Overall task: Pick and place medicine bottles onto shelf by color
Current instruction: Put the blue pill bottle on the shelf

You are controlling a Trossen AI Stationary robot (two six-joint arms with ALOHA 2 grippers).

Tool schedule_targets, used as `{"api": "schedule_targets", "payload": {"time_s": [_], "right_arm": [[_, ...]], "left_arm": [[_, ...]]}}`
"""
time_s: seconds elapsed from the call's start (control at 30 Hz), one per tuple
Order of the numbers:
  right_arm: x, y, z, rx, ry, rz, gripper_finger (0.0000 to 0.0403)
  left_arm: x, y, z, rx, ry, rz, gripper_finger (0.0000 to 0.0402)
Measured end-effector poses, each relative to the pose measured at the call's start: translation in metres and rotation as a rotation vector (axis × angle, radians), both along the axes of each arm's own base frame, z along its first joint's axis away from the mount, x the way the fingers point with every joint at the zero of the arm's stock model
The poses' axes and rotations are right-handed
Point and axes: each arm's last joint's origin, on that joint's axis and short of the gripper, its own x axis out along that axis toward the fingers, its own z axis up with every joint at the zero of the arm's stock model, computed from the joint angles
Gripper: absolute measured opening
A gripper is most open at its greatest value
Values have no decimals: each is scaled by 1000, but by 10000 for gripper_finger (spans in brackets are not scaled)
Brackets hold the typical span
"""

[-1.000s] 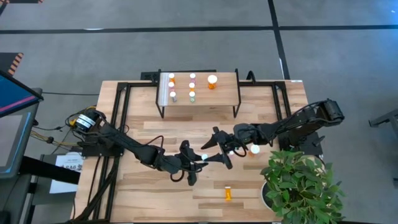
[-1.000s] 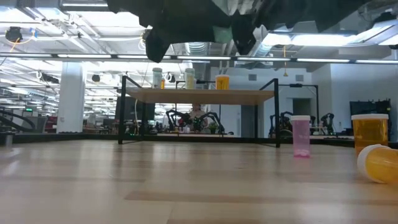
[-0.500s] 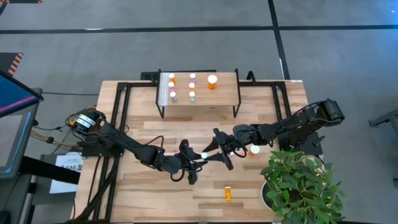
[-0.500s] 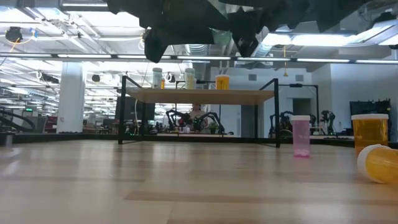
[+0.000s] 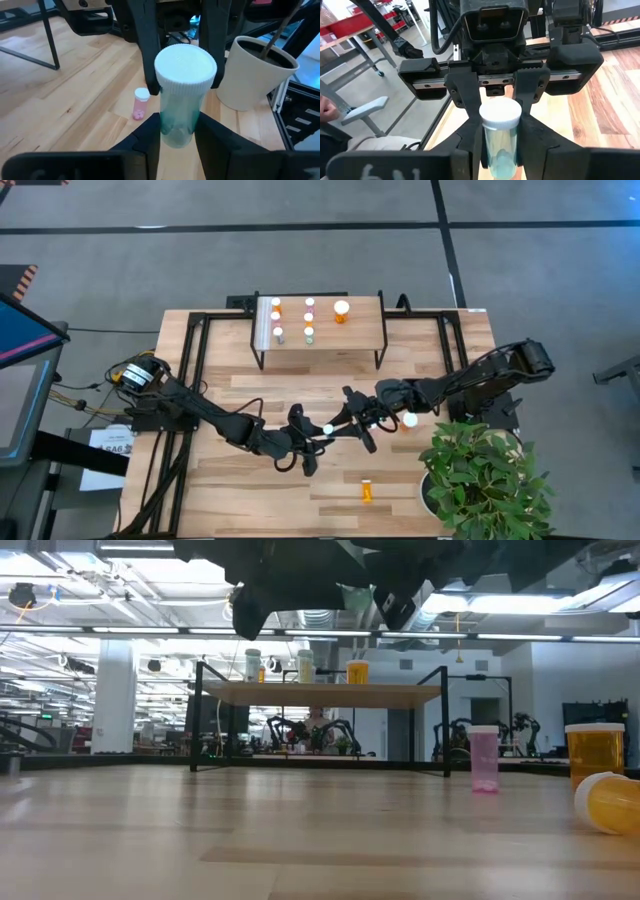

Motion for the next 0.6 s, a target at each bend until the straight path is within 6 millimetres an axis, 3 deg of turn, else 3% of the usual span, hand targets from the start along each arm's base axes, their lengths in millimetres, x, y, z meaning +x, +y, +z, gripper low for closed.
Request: {"api": "schedule_targets", "payload": {"time_s": [0.3,0.6], "right_arm": [[1,-4,0,-1,-4,-15,119],[2,-15,1,1,-5,-39,119]], "left_arm": [[-1,0,1,9,13,-3,172],[-19,8,22,35,64,2,214]]}}
